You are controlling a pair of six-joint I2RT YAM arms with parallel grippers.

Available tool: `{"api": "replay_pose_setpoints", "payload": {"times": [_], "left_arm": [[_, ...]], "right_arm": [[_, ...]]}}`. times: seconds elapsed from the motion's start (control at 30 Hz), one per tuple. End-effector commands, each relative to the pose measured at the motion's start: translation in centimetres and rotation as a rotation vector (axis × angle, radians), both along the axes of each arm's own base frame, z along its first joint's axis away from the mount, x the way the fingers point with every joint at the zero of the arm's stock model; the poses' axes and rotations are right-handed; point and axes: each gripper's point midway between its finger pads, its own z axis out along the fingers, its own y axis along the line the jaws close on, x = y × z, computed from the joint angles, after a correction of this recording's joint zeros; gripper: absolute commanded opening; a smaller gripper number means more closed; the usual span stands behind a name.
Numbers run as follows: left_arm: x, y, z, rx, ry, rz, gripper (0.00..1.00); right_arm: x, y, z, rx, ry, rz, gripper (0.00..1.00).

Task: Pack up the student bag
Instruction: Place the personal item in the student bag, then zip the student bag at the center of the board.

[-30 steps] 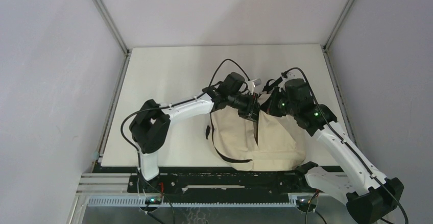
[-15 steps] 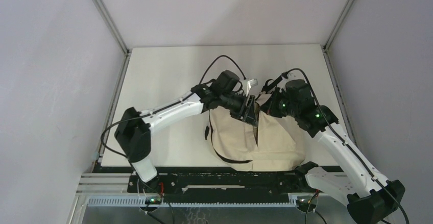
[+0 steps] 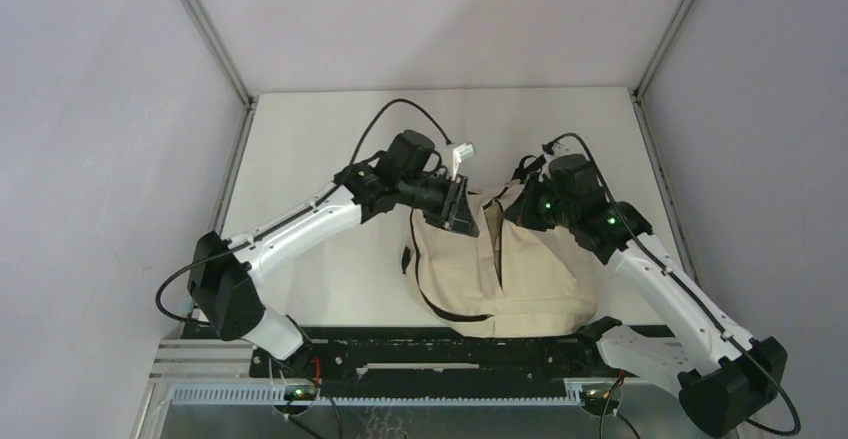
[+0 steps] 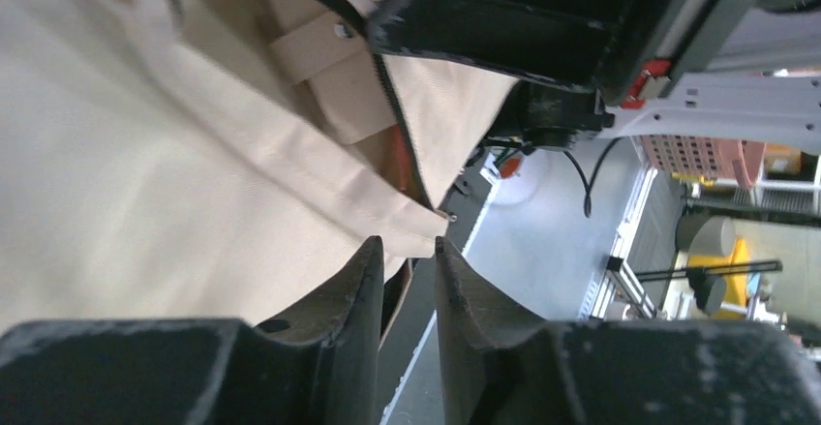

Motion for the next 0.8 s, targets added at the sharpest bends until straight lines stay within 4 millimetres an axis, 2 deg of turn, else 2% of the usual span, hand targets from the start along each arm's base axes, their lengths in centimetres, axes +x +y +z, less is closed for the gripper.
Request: {"api": "replay_pose_setpoints", "payload": {"times": [0.0, 0.17, 0.23, 0.33, 0.4, 0.47, 0.6, 0.67, 0.77], "left_arm": [[2.2, 2.4, 0.8, -0.024, -0.03, 0.102, 0.33], [3.6, 3.6, 0.5, -0.035, -0.013, 0.179, 0.38], [3.8, 3.8, 0.5, -0.035, -0.013, 0.191, 0.39], [4.2, 3.9, 0.7, -0.033, -0.015, 0.208, 0.43], [4.8, 3.8, 0.9, -0.031, -0.022, 0.227, 0.51], [5.3, 3.7, 1.1, -0.027, -0.03, 0.24, 0.56], [6.2, 3.4, 1.8, -0.03, -0.037, 0.257, 0.56], [6.6, 3.1, 1.9, -0.038, -0.033, 0.261, 0.56], [7.2, 2.5, 2.0, -0.045, -0.018, 0.269, 0.55]], "right_arm": [[0.8, 2.6, 0.6, 0.034, -0.042, 0.058, 0.0], [0.6, 3.0, -3.5, -0.022, 0.041, 0.067, 0.0], [0.2, 3.2, -4.1, -0.031, 0.066, 0.091, 0.12], [-0.6, 3.7, -3.9, -0.021, 0.075, 0.152, 0.37], [-0.7, 3.5, -2.9, -0.031, 0.067, 0.166, 0.44], [-0.6, 3.6, -0.7, -0.003, 0.029, 0.197, 0.45], [0.7, 2.9, 4.2, 0.024, -0.103, 0.159, 0.46], [1.7, 2.1, 5.1, 0.036, -0.135, 0.098, 0.43], [3.8, 1.4, 5.3, 0.042, -0.156, 0.019, 0.29]]}}
